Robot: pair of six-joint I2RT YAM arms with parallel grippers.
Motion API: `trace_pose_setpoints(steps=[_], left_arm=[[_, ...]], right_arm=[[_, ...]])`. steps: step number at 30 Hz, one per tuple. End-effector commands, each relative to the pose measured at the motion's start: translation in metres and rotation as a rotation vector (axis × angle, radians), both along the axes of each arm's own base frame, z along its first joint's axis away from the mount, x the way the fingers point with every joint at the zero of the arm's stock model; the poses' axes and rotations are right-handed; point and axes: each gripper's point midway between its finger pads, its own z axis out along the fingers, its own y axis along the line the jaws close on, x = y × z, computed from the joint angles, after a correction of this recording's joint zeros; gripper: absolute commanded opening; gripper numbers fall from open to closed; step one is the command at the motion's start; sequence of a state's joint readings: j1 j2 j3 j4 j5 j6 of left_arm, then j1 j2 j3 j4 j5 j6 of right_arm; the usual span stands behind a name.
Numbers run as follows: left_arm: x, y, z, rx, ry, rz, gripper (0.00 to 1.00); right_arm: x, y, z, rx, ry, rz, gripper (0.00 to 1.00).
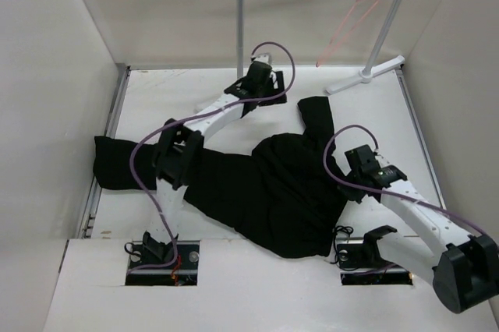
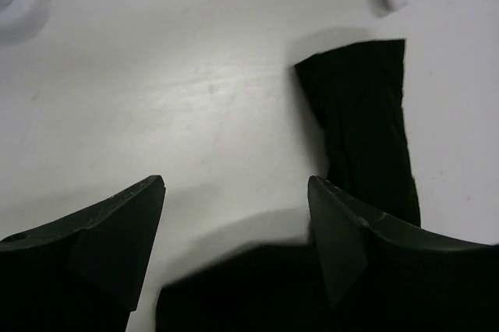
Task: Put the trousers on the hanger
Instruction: Flatten out the trousers at the center of the board.
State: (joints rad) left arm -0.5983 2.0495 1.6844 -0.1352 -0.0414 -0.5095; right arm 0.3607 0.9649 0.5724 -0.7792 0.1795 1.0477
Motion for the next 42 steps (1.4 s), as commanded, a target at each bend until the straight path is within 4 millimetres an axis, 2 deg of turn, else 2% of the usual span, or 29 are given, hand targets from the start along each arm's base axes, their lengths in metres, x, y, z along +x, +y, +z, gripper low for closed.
trace_pose_setpoints(steps=[1, 4, 7, 10, 13, 14, 15, 16, 17, 18, 19, 20, 21, 24, 25, 26, 27, 31, 36, 39, 42], left_arm=[[0.033, -0.041, 0.021, -0.031, -0.125, -0.156, 0.75], [0.050, -0.076, 0.010, -0.079, -0.130, -0.242, 0.76], [0.058, -0.102, -0.016, -0.073, -0.125, -0.283, 0.77], [0.059, -0.119, -0.041, -0.071, -0.117, -0.294, 0.78], [0.051, -0.143, -0.061, -0.097, -0.102, -0.321, 0.77], [0.046, -0.151, -0.068, -0.107, -0.094, -0.337, 0.74], [0.042, -0.156, -0.074, -0.110, -0.090, -0.338, 0.66], [0.043, -0.156, -0.080, -0.109, -0.089, -0.322, 0.52], [0.046, -0.153, -0.081, -0.106, -0.086, -0.287, 0.32], [0.054, -0.140, -0.077, -0.097, -0.089, -0.221, 0.17], [0.063, -0.121, -0.065, -0.099, -0.102, -0.140, 0.09], [0.068, -0.106, -0.053, -0.110, -0.117, -0.088, 0.07], [0.073, -0.082, -0.034, -0.133, -0.149, -0.025, 0.05], [0.068, 0.001, 0.040, -0.214, -0.276, 0.136, 0.05], [0.062, 0.031, 0.062, -0.228, -0.309, 0.189, 0.05], [0.056, 0.053, 0.075, -0.231, -0.330, 0.230, 0.05], [0.045, 0.084, 0.097, -0.238, -0.360, 0.286, 0.05], [0.012, 0.171, 0.152, -0.244, -0.458, 0.444, 0.05], [-0.029, 0.292, 0.215, -0.205, -0.565, 0.722, 0.06], [-0.049, 0.343, 0.242, -0.166, -0.593, 0.844, 0.06], [-0.064, 0.373, 0.258, -0.145, -0.624, 0.906, 0.07]], right_arm=[[0.019, -0.004, 0.009, 0.024, -0.075, -0.071, 0.04], [0.011, -0.007, 0.014, 0.026, -0.080, -0.094, 0.04], [0.004, -0.011, 0.020, 0.017, -0.085, -0.087, 0.04], [0.004, -0.011, 0.029, 0.024, -0.117, -0.071, 0.05], [0.003, -0.009, 0.031, 0.038, -0.128, -0.064, 0.06], [0.002, -0.009, 0.031, 0.041, -0.127, -0.063, 0.07], [0.000, -0.008, 0.031, 0.044, -0.127, -0.062, 0.07], [-0.001, -0.007, 0.030, 0.051, -0.127, -0.060, 0.07], [-0.002, -0.008, 0.030, 0.053, -0.130, -0.065, 0.07], [-0.002, -0.008, 0.030, 0.056, -0.132, -0.067, 0.07], [-0.002, -0.007, 0.031, 0.056, -0.134, -0.059, 0.07], [0.000, -0.009, 0.032, 0.054, -0.141, -0.065, 0.07], [0.002, -0.011, 0.033, 0.049, -0.147, -0.072, 0.06], [0.016, -0.021, 0.039, 0.014, -0.172, -0.101, 0.05], [0.022, -0.024, 0.041, 0.005, -0.181, -0.112, 0.05], [0.027, -0.026, 0.042, 0.000, -0.188, -0.121, 0.04], [0.034, -0.030, 0.044, -0.011, -0.198, -0.134, 0.04], [0.061, -0.042, 0.057, -0.043, -0.244, -0.164, 0.04], [0.092, -0.062, 0.086, -0.109, -0.316, -0.217, 0.04], [0.114, -0.080, 0.114, -0.148, -0.381, -0.267, 0.04], [0.133, -0.099, 0.133, -0.193, -0.420, -0.317, 0.04]])
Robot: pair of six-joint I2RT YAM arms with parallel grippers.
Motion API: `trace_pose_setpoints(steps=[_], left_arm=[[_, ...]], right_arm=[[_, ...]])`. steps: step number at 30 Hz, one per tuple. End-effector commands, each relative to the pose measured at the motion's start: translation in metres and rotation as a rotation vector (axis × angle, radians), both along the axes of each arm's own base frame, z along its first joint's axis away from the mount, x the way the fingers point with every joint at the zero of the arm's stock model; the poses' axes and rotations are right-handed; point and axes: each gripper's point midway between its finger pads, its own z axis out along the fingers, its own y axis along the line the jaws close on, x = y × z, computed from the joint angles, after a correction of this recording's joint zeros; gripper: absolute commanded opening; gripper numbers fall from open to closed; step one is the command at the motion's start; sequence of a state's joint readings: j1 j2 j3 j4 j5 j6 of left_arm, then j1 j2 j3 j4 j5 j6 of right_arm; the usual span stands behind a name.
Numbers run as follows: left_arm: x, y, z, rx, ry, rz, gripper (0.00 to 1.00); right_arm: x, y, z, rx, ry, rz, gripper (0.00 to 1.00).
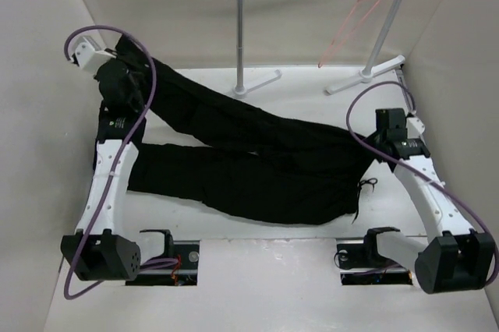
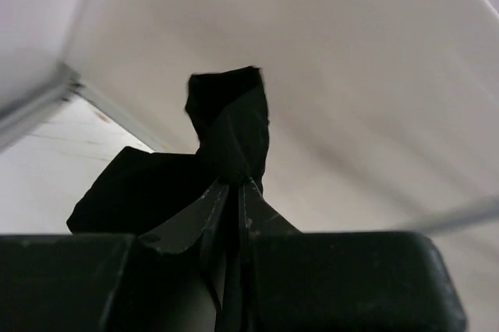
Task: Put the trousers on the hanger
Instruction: Flatten out the trousers at the center of the board.
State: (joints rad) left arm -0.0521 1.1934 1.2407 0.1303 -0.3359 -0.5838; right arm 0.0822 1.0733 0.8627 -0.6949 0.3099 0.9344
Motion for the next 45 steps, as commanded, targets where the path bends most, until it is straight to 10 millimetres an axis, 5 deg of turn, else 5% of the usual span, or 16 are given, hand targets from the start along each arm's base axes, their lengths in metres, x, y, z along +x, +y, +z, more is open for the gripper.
trace_pose_setpoints(steps=[1, 6, 10, 13, 16, 18, 22, 24, 27, 29, 32, 35, 38, 41, 45], left_arm=[[-0.011, 0.034, -0.012, 0.016, 0.076, 0.106, 0.07], [-0.009, 0.078, -0.059, 0.004, 0.176, 0.230, 0.07], [0.031, 0.091, -0.106, 0.009, 0.274, 0.236, 0.08], [0.078, 0.091, -0.135, 0.012, 0.343, 0.202, 0.28], [0.088, 0.082, -0.130, -0.008, 0.317, 0.152, 0.62], [0.075, 0.078, -0.119, 0.001, 0.282, 0.144, 0.74], [0.012, 0.072, -0.130, -0.038, 0.264, 0.165, 0.78], [-0.027, 0.075, -0.157, -0.088, 0.288, 0.223, 0.75], [-0.076, 0.072, -0.219, -0.165, 0.416, 0.284, 0.71], [-0.096, 0.066, -0.256, -0.195, 0.522, 0.276, 0.69], [-0.109, 0.054, -0.291, -0.271, 0.606, 0.234, 0.66], [-0.113, 0.046, -0.322, -0.317, 0.686, 0.206, 0.59], [-0.123, 0.039, -0.357, -0.350, 0.785, 0.203, 0.45], [-0.141, 0.048, -0.385, -0.373, 0.854, 0.260, 0.33], [-0.191, 0.076, -0.419, -0.517, 0.936, 0.422, 0.20]], right_arm=[[0.039, -0.034, 0.048, -0.104, -0.148, -0.086, 0.04], [0.066, -0.076, 0.040, -0.122, -0.118, -0.177, 0.05], [0.101, -0.091, 0.026, -0.095, -0.083, -0.201, 0.08], [0.133, -0.089, 0.018, -0.081, -0.050, -0.165, 0.41], [0.140, -0.071, 0.033, -0.095, -0.081, -0.089, 0.80], [0.128, -0.055, 0.045, -0.100, -0.122, -0.045, 0.87], [0.091, -0.012, 0.051, -0.120, -0.169, 0.089, 0.85], [0.065, 0.011, 0.038, -0.114, -0.159, 0.158, 0.66], [0.026, 0.050, 0.013, -0.056, -0.142, 0.264, 0.20], [0.000, 0.075, -0.003, 0.009, -0.116, 0.326, 0.13], [-0.032, 0.093, -0.028, 0.049, -0.051, 0.381, 0.20], [-0.050, 0.094, -0.047, 0.042, 0.004, 0.394, 0.51], [-0.058, 0.096, -0.063, 0.048, 0.072, 0.419, 0.69], [-0.065, 0.100, -0.078, 0.050, 0.131, 0.429, 0.70], [-0.074, 0.107, -0.098, 0.060, 0.203, 0.433, 0.58]])
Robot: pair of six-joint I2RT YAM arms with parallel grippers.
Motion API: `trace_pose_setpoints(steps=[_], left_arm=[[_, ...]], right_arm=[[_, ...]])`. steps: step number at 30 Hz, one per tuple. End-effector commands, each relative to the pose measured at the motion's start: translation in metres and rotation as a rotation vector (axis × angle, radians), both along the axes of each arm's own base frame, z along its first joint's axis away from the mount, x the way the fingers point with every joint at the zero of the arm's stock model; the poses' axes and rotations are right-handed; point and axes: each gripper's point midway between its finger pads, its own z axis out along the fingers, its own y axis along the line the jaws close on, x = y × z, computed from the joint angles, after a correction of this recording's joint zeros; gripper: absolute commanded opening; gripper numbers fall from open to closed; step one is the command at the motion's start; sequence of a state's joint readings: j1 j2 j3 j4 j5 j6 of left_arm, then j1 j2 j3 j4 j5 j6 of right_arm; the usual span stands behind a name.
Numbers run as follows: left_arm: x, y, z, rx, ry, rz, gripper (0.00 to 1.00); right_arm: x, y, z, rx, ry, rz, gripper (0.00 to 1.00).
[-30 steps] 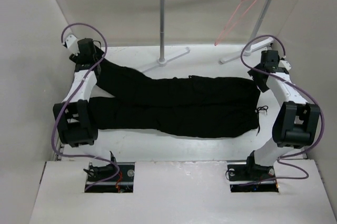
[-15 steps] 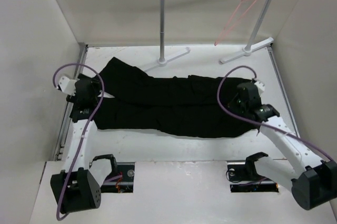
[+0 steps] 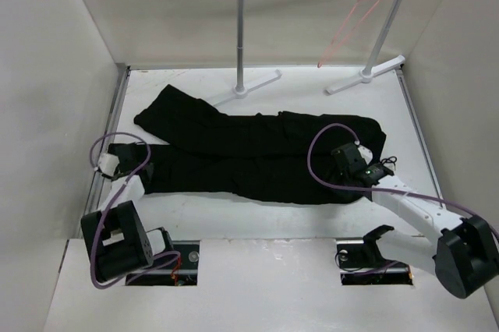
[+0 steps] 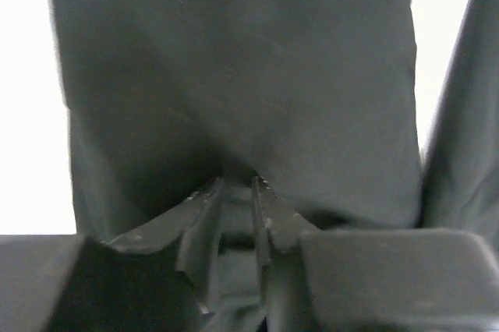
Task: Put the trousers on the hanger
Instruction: Flatten out the trousers at the center of the board.
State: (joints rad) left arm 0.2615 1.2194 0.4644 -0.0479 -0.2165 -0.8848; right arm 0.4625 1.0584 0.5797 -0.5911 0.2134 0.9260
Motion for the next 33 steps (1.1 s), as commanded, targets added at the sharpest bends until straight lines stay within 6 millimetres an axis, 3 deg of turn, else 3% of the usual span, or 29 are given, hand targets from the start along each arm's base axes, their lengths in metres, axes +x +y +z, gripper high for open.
trace_pose_setpoints(steps=[1, 3, 6, 9, 11, 13, 17, 20, 23, 26, 27, 30, 31, 33], left_arm=[[-0.058, 0.017, -0.034, -0.091, 0.117, 0.178, 0.19], [-0.074, 0.022, -0.030, -0.118, 0.102, 0.229, 0.18], [-0.087, 0.026, -0.011, -0.088, 0.079, 0.255, 0.16], [-0.087, 0.022, 0.014, -0.058, 0.052, 0.230, 0.16], [-0.073, 0.012, 0.033, -0.040, 0.001, 0.158, 0.21], [-0.057, 0.002, 0.055, -0.007, -0.058, 0.084, 0.33], [-0.032, -0.004, 0.100, 0.089, -0.134, 0.016, 0.53], [-0.011, -0.012, 0.131, 0.147, -0.199, -0.029, 0.58], [0.016, -0.028, 0.138, 0.145, -0.220, -0.100, 0.58], [0.051, -0.043, 0.125, 0.118, -0.199, -0.181, 0.59], [0.063, -0.047, 0.118, 0.092, -0.191, -0.204, 0.60], [0.102, -0.046, 0.114, 0.027, -0.213, -0.230, 0.60], [0.115, -0.045, 0.114, 0.013, -0.224, -0.235, 0.60], [0.135, -0.033, 0.115, 0.011, -0.225, -0.214, 0.60]], right_arm=[[-0.005, 0.008, -0.013, 0.023, 0.041, -0.013, 0.54], [-0.012, 0.010, -0.021, 0.025, 0.080, -0.011, 0.48], [-0.020, 0.022, -0.011, 0.069, 0.068, 0.021, 0.53], [-0.032, 0.011, 0.011, 0.022, 0.023, -0.015, 0.67], [-0.034, 0.005, 0.025, -0.004, -0.014, -0.018, 0.71], [-0.037, 0.006, 0.028, -0.002, -0.007, -0.015, 0.71], [-0.040, 0.036, 0.018, 0.091, 0.053, 0.029, 0.71], [-0.037, 0.057, 0.017, 0.124, 0.066, 0.041, 0.71], [-0.036, 0.078, 0.005, 0.159, 0.108, 0.051, 0.70], [-0.039, 0.085, -0.018, 0.165, 0.162, 0.044, 0.68], [-0.039, 0.083, -0.025, 0.148, 0.174, 0.036, 0.64], [-0.039, 0.068, -0.033, 0.123, 0.178, -0.003, 0.21], [-0.043, 0.063, -0.030, 0.125, 0.173, -0.007, 0.13], [-0.053, 0.053, -0.022, 0.123, 0.165, -0.020, 0.07]])
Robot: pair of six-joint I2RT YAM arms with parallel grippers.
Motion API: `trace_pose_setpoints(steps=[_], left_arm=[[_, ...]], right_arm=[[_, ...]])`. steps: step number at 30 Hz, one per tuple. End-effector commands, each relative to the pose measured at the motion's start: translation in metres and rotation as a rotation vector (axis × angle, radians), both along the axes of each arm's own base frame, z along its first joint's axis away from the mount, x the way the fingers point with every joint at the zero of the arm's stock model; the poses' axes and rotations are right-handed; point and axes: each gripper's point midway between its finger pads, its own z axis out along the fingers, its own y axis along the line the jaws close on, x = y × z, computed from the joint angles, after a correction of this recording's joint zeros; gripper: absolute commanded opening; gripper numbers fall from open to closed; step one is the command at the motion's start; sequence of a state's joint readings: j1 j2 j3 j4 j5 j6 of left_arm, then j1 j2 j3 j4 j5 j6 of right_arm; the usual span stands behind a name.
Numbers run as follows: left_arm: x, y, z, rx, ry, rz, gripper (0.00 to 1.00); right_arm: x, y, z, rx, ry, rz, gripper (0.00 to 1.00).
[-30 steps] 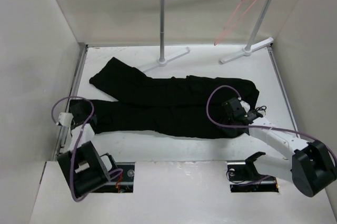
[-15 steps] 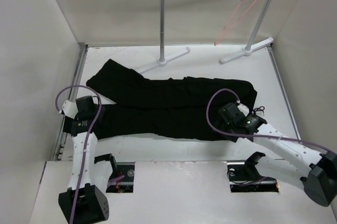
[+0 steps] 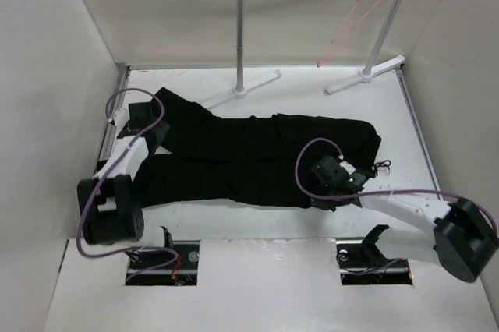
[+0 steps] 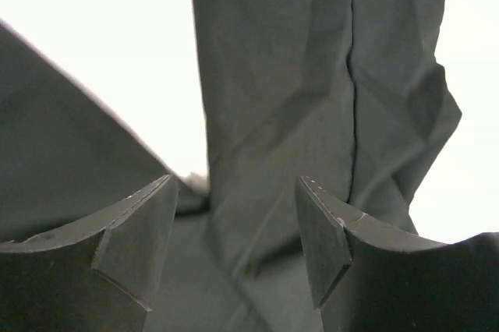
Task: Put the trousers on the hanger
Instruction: Flatten out the trousers at the center of the board.
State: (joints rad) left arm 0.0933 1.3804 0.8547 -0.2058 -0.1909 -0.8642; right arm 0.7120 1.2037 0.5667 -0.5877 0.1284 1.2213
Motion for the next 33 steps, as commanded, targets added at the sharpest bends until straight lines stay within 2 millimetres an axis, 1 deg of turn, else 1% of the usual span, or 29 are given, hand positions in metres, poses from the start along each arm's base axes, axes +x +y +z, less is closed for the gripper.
trace_pose_setpoints(steps=[1, 4, 6, 7, 8, 9, 10, 11, 12, 13, 15, 17, 18, 19, 20, 22, 23, 24, 25, 26, 27, 28, 29, 30, 31, 33], left_arm=[[0.055, 0.017, 0.039, -0.001, -0.147, -0.007, 0.60], [0.076, 0.035, 0.027, 0.032, -0.090, 0.009, 0.59], [0.084, 0.049, 0.019, 0.061, -0.047, 0.020, 0.59], [0.087, 0.056, 0.016, 0.078, -0.034, 0.032, 0.59], [0.089, 0.061, 0.013, 0.084, -0.024, 0.041, 0.59], [0.092, 0.067, 0.006, 0.081, -0.009, 0.054, 0.59], [0.093, 0.071, 0.003, 0.075, -0.001, 0.063, 0.59], [0.098, 0.074, 0.000, 0.070, 0.010, 0.064, 0.59], [0.102, 0.076, 0.001, 0.073, 0.008, 0.062, 0.59], [0.109, 0.074, 0.005, 0.075, -0.007, 0.049, 0.59], [0.122, 0.071, 0.017, 0.077, -0.053, 0.035, 0.58], [0.139, 0.057, 0.033, 0.083, -0.116, -0.006, 0.58], [0.148, 0.044, 0.040, 0.086, -0.148, -0.048, 0.58], [0.156, 0.032, 0.043, 0.099, -0.166, -0.093, 0.58], [0.163, 0.021, 0.045, 0.115, -0.174, -0.136, 0.59], [0.174, 0.005, 0.043, 0.157, -0.164, -0.204, 0.62], [0.179, 0.000, 0.040, 0.175, -0.154, -0.231, 0.63], [0.184, -0.004, 0.039, 0.189, -0.147, -0.254, 0.65], [0.189, -0.010, 0.036, 0.205, -0.141, -0.280, 0.66], [0.194, -0.013, 0.034, 0.221, -0.134, -0.297, 0.67], [0.198, -0.019, 0.032, 0.234, -0.129, -0.319, 0.67], [0.202, -0.022, 0.030, 0.247, -0.126, -0.334, 0.68], [0.206, -0.029, 0.026, 0.264, -0.115, -0.360, 0.68], [0.210, -0.032, 0.021, 0.282, -0.101, -0.376, 0.68], [0.213, -0.036, 0.015, 0.298, -0.085, -0.387, 0.68], [0.219, -0.039, 0.007, 0.316, -0.061, -0.393, 0.68]], right_arm=[[-0.015, -0.012, 0.014, 0.025, -0.023, -0.038, 0.05], [-0.052, -0.020, 0.027, 0.066, -0.010, -0.036, 0.01], [-0.074, -0.032, 0.031, 0.088, 0.007, -0.064, 0.01], [-0.081, -0.041, 0.033, 0.092, 0.008, -0.091, 0.05], [-0.085, -0.048, 0.036, 0.104, -0.005, -0.106, 0.17], [-0.083, -0.055, 0.039, 0.108, -0.041, -0.120, 0.35], [-0.077, -0.060, 0.044, 0.115, -0.088, -0.133, 0.53], [-0.071, -0.063, 0.049, 0.117, -0.122, -0.142, 0.65], [-0.062, -0.065, 0.054, 0.109, -0.152, -0.136, 0.72], [-0.054, -0.065, 0.058, 0.099, -0.161, -0.122, 0.76], [-0.037, -0.060, 0.070, 0.103, -0.175, -0.084, 0.78], [-0.009, -0.061, 0.093, 0.097, -0.244, -0.082, 0.78], [0.007, -0.064, 0.106, 0.077, -0.294, -0.081, 0.74], [0.024, -0.071, 0.116, 0.035, -0.339, -0.081, 0.68], [0.043, -0.081, 0.131, -0.009, -0.384, -0.093, 0.57], [0.081, -0.101, 0.157, -0.069, -0.454, -0.124, 0.21], [0.098, -0.113, 0.170, -0.094, -0.484, -0.150, 0.14], [0.110, -0.126, 0.180, -0.121, -0.511, -0.181, 0.13], [0.124, -0.146, 0.190, -0.158, -0.537, -0.234, 0.14], [0.135, -0.166, 0.195, -0.199, -0.542, -0.288, 0.20], [0.144, -0.185, 0.197, -0.239, -0.542, -0.338, 0.32], [0.151, -0.206, 0.193, -0.282, -0.527, -0.396, 0.47], [0.156, -0.221, 0.187, -0.314, -0.505, -0.431, 0.58], [0.162, -0.234, 0.179, -0.344, -0.475, -0.454, 0.65], [0.164, -0.246, 0.167, -0.367, -0.436, -0.482, 0.69], [0.168, -0.261, 0.149, -0.375, -0.387, -0.516, 0.73]])
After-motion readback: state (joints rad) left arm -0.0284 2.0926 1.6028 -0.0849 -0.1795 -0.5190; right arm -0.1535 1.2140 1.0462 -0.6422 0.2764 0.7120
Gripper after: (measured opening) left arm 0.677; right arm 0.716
